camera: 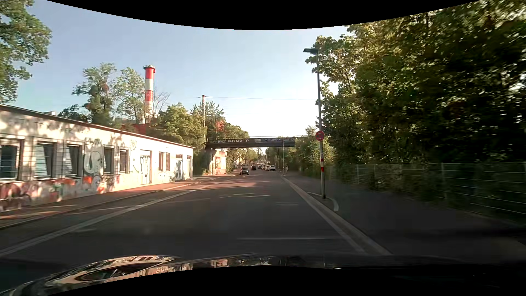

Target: Follow the waypoints while adhering to traffic rules and regulations

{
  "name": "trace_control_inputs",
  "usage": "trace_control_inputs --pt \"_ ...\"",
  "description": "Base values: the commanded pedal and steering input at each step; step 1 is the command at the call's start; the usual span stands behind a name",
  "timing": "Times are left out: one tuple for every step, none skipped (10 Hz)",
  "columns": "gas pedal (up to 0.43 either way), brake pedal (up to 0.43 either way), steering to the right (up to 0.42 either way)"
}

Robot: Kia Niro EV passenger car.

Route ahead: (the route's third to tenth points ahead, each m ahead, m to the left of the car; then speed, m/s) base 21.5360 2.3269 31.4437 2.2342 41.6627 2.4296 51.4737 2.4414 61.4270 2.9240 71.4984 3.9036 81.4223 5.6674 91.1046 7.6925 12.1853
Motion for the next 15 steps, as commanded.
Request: trace_control_inputs --pt "0.098 0.0 0.0" --pt "0.098 0.0 0.0" --pt "0.087 0.0 0.0" --pt "0.079 0.0 0.0" --pt "0.079 0.0 0.0" --pt "0.079 0.0 0.0" --pt "0.079 0.0 0.0" --pt "0.079 0.0 0.0" --pt "0.079 0.0 0.0" --pt "0.079 0.0 0.0" --pt "0.079 0.0 0.0" --pt "0.079 0.0 0.0" --pt "0.079 0.0 0.0" --pt "0.079 0.0 0.0" --pt "0.079 0.0 0.0"
